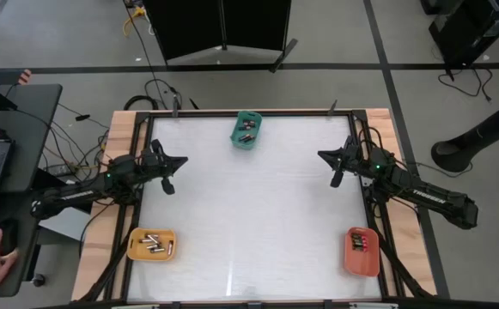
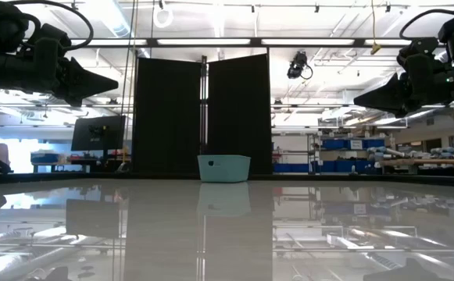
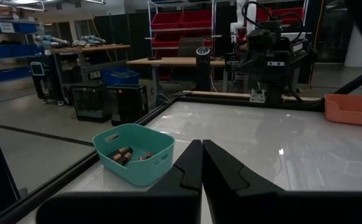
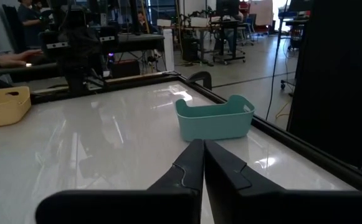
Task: Sort batteries
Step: Return to Home Position
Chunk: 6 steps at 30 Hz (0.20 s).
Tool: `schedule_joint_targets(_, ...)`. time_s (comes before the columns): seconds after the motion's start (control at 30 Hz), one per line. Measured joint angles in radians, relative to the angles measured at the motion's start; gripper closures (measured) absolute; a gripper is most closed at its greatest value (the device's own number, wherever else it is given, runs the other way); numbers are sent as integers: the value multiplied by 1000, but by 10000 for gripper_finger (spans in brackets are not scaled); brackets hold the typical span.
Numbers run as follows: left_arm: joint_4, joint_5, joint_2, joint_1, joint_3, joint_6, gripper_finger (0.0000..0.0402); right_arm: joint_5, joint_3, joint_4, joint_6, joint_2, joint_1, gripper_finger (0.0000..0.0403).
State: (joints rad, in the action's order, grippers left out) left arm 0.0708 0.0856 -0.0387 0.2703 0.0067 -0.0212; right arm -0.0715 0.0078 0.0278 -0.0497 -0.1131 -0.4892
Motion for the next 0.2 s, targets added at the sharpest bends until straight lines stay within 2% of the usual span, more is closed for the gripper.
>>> schedule_joint_targets(0.2, 0, 0, 0, 0, 0, 0, 387, 0, 0, 0, 0, 0, 0, 377)
